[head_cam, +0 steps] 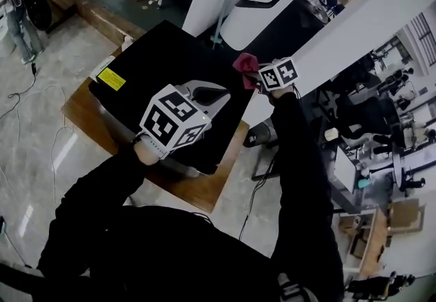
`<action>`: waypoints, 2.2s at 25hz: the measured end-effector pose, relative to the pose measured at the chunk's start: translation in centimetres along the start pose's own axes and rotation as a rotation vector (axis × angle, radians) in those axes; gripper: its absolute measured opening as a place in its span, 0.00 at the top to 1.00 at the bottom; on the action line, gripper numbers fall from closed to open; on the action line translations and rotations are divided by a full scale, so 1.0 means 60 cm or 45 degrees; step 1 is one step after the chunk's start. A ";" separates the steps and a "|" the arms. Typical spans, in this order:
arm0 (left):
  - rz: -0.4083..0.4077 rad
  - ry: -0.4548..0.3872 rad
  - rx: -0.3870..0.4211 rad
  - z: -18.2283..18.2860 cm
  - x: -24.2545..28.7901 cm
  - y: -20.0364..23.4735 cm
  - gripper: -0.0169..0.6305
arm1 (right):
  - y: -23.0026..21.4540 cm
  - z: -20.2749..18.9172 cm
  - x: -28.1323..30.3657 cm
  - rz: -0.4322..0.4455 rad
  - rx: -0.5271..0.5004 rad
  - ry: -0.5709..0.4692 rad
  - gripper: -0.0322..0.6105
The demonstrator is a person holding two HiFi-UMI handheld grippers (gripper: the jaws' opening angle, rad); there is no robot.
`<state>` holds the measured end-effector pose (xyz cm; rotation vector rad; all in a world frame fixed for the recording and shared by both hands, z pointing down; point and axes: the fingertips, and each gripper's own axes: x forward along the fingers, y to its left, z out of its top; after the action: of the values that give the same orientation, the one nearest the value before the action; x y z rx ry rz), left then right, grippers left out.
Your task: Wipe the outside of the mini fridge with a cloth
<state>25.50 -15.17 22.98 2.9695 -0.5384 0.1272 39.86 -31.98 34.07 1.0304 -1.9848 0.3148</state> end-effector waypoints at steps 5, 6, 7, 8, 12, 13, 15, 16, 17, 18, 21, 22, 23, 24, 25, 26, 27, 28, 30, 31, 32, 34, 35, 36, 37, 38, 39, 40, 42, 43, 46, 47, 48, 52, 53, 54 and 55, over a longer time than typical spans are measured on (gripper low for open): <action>0.024 -0.027 0.041 0.004 -0.006 -0.008 0.96 | 0.008 -0.006 0.011 -0.058 0.038 -0.061 0.81; 0.030 -0.025 0.052 0.002 -0.005 -0.012 0.96 | 0.011 -0.006 0.009 -0.075 0.030 -0.069 0.82; 0.038 -0.026 0.055 0.000 -0.006 -0.016 0.96 | 0.017 -0.006 0.007 -0.084 0.020 -0.072 0.82; 0.046 -0.031 0.052 -0.002 -0.009 -0.020 0.96 | 0.025 -0.006 0.006 -0.082 0.012 -0.074 0.82; 0.085 -0.027 0.047 -0.014 -0.020 -0.048 0.96 | 0.070 -0.014 -0.006 -0.004 -0.004 -0.091 0.82; 0.098 -0.018 0.052 -0.019 -0.023 -0.057 0.96 | 0.084 -0.017 -0.012 0.010 -0.013 -0.096 0.82; 0.128 -0.002 0.057 -0.031 -0.033 -0.071 0.96 | 0.115 -0.024 -0.023 0.027 -0.039 -0.104 0.82; 0.145 0.003 0.059 -0.038 -0.039 -0.078 0.96 | 0.130 -0.029 -0.027 0.031 -0.054 -0.107 0.82; 0.161 0.007 0.063 -0.045 -0.045 -0.084 0.96 | 0.144 -0.034 -0.032 0.029 -0.070 -0.110 0.82; 0.177 0.010 0.067 -0.050 -0.051 -0.091 0.96 | 0.156 -0.039 -0.039 0.020 -0.088 -0.112 0.82; 0.221 0.016 0.043 -0.064 -0.078 -0.112 0.96 | 0.202 -0.048 -0.062 0.015 -0.129 -0.121 0.82; 0.236 0.020 0.032 -0.069 -0.089 -0.118 0.96 | 0.220 -0.049 -0.068 0.029 -0.138 -0.131 0.82; 0.252 0.023 0.027 -0.076 -0.099 -0.122 0.96 | 0.236 -0.049 -0.073 0.042 -0.146 -0.143 0.82; 0.268 0.027 0.026 -0.084 -0.108 -0.125 0.96 | 0.252 -0.051 -0.078 0.053 -0.150 -0.151 0.82; 0.278 0.028 0.025 -0.092 -0.119 -0.129 0.96 | 0.268 -0.054 -0.083 0.063 -0.150 -0.154 0.82; 0.280 0.028 0.021 -0.101 -0.132 -0.133 0.96 | 0.287 -0.057 -0.088 0.074 -0.146 -0.151 0.82; 0.272 0.028 0.014 -0.109 -0.147 -0.137 0.96 | 0.308 -0.059 -0.094 0.086 -0.142 -0.145 0.82; 0.258 0.030 0.010 -0.116 -0.164 -0.139 0.96 | 0.332 -0.060 -0.098 0.098 -0.137 -0.138 0.82; 0.230 0.036 0.009 -0.129 -0.198 -0.134 0.96 | 0.377 -0.056 -0.104 0.111 -0.134 -0.125 0.82; 0.217 0.037 0.007 -0.135 -0.216 -0.128 0.96 | 0.398 -0.052 -0.105 0.111 -0.133 -0.119 0.82; 0.205 0.035 0.003 -0.140 -0.233 -0.121 0.96 | 0.416 -0.049 -0.105 0.110 -0.133 -0.113 0.82; 0.180 0.029 -0.008 -0.149 -0.270 -0.108 0.96 | 0.451 -0.044 -0.107 0.110 -0.131 -0.095 0.82; 0.168 0.028 -0.012 -0.155 -0.288 -0.101 0.96 | 0.468 -0.042 -0.108 0.112 -0.127 -0.086 0.82; 0.156 0.030 -0.017 -0.163 -0.304 -0.092 0.96 | 0.485 -0.039 -0.108 0.114 -0.121 -0.078 0.82; 0.141 0.034 -0.027 -0.173 -0.320 -0.083 0.96 | 0.501 -0.037 -0.107 0.116 -0.113 -0.070 0.82; 0.125 0.037 -0.040 -0.183 -0.335 -0.073 0.96 | 0.518 -0.034 -0.106 0.119 -0.105 -0.062 0.82; 0.109 0.039 -0.053 -0.190 -0.349 -0.064 0.96 | 0.534 -0.030 -0.104 0.122 -0.100 -0.051 0.82; 0.094 0.039 -0.060 -0.195 -0.362 -0.056 0.96 | 0.549 -0.027 -0.102 0.126 -0.098 -0.037 0.82; 0.068 0.035 -0.059 -0.199 -0.387 -0.044 0.96 | 0.577 -0.023 -0.102 0.147 -0.097 0.002 0.82; 0.057 0.031 -0.055 -0.198 -0.399 -0.038 0.96 | 0.591 -0.020 -0.103 0.167 -0.099 0.024 0.82; 0.034 0.019 -0.047 -0.196 -0.437 -0.020 0.96 | 0.632 0.005 -0.112 0.185 -0.115 0.048 0.82; 0.033 0.015 -0.044 -0.195 -0.449 -0.011 0.96 | 0.643 0.022 -0.115 0.174 -0.120 0.035 0.82; 0.038 0.011 -0.043 -0.193 -0.459 0.000 0.96 | 0.651 0.043 -0.119 0.168 -0.123 0.017 0.82; 0.073 -0.025 -0.037 -0.168 -0.486 0.042 0.96 | 0.658 0.132 -0.132 0.165 -0.137 -0.061 0.81; 0.079 -0.038 -0.032 -0.160 -0.489 0.050 0.96 | 0.650 0.147 -0.130 0.142 -0.156 -0.052 0.81; 0.086 -0.051 -0.029 -0.153 -0.492 0.059 0.96 | 0.639 0.158 -0.124 0.115 -0.175 -0.024 0.80; 0.095 -0.065 -0.028 -0.147 -0.493 0.068 0.96 | 0.627 0.163 -0.114 0.099 -0.185 0.017 0.80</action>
<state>-4.09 -7.60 29.06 2.9397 -0.6527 0.0522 7.55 -10.00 28.57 0.8592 -2.0076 0.2150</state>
